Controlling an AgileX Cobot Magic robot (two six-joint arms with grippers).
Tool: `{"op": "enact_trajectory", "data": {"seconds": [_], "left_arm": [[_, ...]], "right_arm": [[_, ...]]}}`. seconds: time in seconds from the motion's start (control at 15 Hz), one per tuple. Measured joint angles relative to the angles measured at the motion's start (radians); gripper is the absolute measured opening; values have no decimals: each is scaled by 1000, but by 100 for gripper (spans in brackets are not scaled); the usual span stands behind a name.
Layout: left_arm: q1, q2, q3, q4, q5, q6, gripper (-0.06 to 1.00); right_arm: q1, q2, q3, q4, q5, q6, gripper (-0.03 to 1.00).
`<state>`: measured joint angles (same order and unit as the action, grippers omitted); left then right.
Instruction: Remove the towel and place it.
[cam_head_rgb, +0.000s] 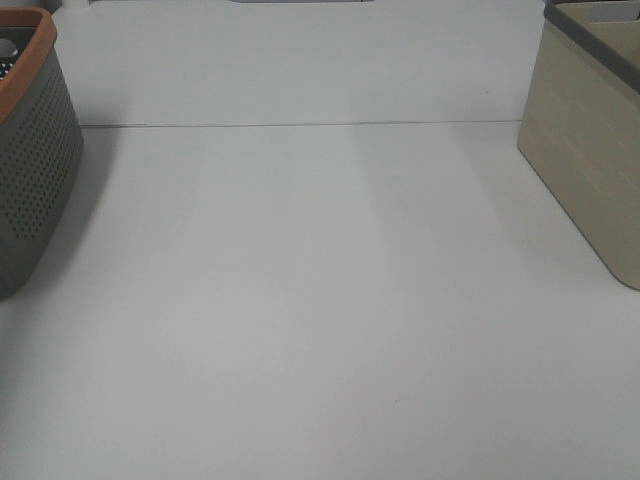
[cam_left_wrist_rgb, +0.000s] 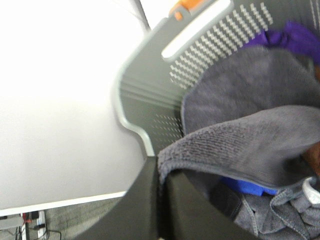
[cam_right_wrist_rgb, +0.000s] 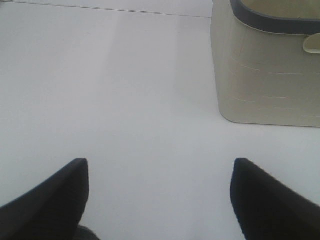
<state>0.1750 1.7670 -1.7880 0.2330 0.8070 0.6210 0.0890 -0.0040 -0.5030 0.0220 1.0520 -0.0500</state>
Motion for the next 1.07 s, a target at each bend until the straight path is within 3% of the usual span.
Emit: {"op": "enact_trajectory", "data": {"seconds": [0.2, 0.53, 0.67, 0.73, 1.07], "left_arm": [[-17, -97, 0, -6, -61, 0, 0], [-122, -191, 0, 3, -207, 0, 0], [-189, -207, -5, 38, -267, -1, 0], [-266, -207, -46, 63, -302, -1, 0], [-417, -201, -185, 77, -413, -1, 0]], "right_arm": [[0, 0, 0, 0, 0, 0, 76], [0, 0, 0, 0, 0, 0, 76], [0, 0, 0, 0, 0, 0, 76], [0, 0, 0, 0, 0, 0, 76], [0, 0, 0, 0, 0, 0, 76]]}}
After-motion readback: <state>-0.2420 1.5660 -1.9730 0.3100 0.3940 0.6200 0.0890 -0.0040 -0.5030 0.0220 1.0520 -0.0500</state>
